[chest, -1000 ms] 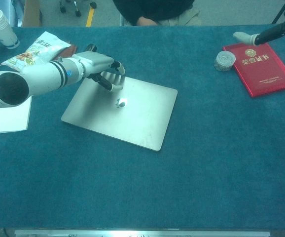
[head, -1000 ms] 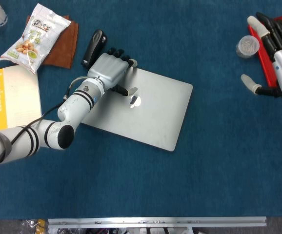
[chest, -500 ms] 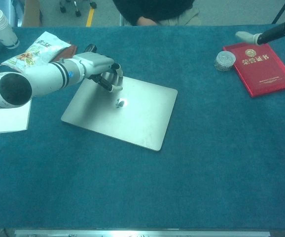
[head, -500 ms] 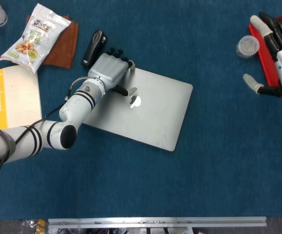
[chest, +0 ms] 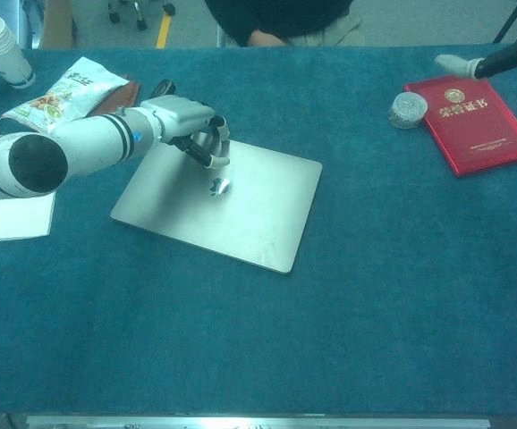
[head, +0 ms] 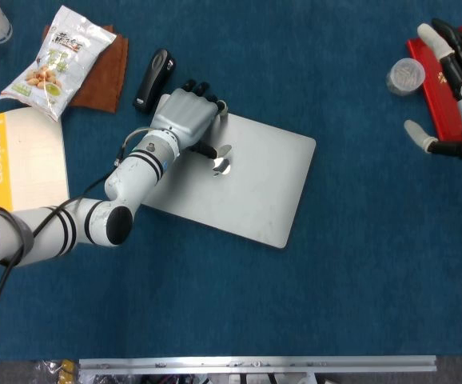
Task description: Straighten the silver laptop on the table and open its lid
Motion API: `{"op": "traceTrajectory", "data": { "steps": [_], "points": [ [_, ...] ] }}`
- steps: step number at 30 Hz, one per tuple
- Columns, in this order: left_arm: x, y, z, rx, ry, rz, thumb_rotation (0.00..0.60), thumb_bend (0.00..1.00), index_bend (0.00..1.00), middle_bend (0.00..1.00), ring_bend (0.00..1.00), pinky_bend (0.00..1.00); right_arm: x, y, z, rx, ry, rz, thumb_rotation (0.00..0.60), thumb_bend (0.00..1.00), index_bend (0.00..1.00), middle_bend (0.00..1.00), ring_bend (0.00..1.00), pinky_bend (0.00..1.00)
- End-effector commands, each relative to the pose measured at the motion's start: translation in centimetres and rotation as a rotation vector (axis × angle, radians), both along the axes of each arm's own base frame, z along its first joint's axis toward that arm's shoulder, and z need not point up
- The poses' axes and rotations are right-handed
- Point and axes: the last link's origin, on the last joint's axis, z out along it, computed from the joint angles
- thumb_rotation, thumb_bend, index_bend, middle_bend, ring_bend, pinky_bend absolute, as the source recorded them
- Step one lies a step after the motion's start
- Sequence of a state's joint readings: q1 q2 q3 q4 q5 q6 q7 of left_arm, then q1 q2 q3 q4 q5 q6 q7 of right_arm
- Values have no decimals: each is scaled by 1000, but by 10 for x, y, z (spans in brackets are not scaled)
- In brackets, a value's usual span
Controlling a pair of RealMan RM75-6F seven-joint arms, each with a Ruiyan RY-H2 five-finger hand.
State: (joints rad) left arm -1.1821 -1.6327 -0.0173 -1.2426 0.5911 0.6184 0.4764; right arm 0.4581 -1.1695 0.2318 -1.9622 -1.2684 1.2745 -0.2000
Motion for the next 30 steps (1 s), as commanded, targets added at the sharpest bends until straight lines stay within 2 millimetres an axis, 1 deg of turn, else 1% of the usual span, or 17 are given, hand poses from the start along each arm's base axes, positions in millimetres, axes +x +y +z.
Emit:
{"op": "traceTrajectory", "data": {
  "steps": [1, 11, 21, 30],
  "points": [
    [1, 0, 1, 4, 3, -3, 241, 278, 216, 236, 14, 0, 0, 0, 1, -2, 0, 0, 600, 203, 0, 7, 0, 20],
    [-1, 0, 8, 7, 17, -1, 240, 278, 216, 299, 17, 0, 1, 1, 2, -8, -6, 4, 600, 204, 0, 7, 0, 20],
    [-5, -4, 15, 8, 25, 8, 237, 277, 216, 364, 50, 0, 4, 3, 3, -12, -10, 11, 600, 203, 0, 7, 0, 20],
    [-12, -7, 21, 12, 29, 22, 238, 277, 216, 381, 60, 0, 6, 6, 5, -18, -12, 16, 600, 203, 0, 7, 0, 20]
  ]
}}
